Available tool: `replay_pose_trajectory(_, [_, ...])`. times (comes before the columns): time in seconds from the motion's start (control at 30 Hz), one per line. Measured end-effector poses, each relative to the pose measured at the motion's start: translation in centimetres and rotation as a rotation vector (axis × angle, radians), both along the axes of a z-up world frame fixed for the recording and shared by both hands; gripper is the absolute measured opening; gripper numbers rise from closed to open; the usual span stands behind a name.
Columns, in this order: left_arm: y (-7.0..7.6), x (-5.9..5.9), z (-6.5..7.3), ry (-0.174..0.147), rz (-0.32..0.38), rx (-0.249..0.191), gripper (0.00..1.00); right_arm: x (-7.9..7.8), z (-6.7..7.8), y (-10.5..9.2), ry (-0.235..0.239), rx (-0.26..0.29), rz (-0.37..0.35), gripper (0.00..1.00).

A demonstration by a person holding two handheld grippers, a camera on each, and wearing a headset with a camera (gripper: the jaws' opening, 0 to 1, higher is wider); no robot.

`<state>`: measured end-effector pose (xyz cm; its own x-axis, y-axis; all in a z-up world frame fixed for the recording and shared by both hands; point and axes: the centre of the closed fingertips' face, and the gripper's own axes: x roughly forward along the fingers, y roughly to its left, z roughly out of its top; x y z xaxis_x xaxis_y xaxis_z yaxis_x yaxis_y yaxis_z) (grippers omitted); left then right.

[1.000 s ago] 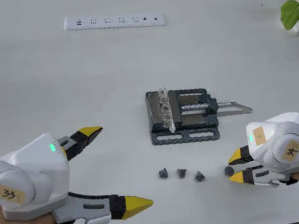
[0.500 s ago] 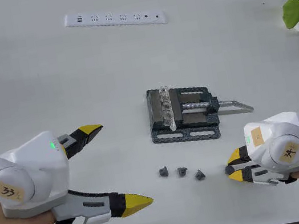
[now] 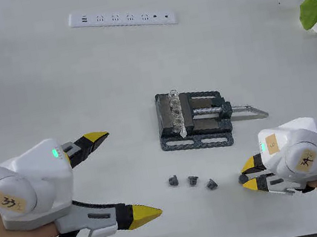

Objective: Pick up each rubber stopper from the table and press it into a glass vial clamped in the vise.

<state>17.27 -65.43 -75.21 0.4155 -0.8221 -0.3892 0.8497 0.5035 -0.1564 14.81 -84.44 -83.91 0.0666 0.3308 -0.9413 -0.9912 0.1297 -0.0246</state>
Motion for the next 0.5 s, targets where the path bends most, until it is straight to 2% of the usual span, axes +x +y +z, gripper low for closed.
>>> replay_pose_trajectory(0.5, [-0.25,-0.14,0.04,0.002,-0.005,0.001,0.99,0.0,-0.05,-0.04,0.007,0.006,-0.006,0.08])
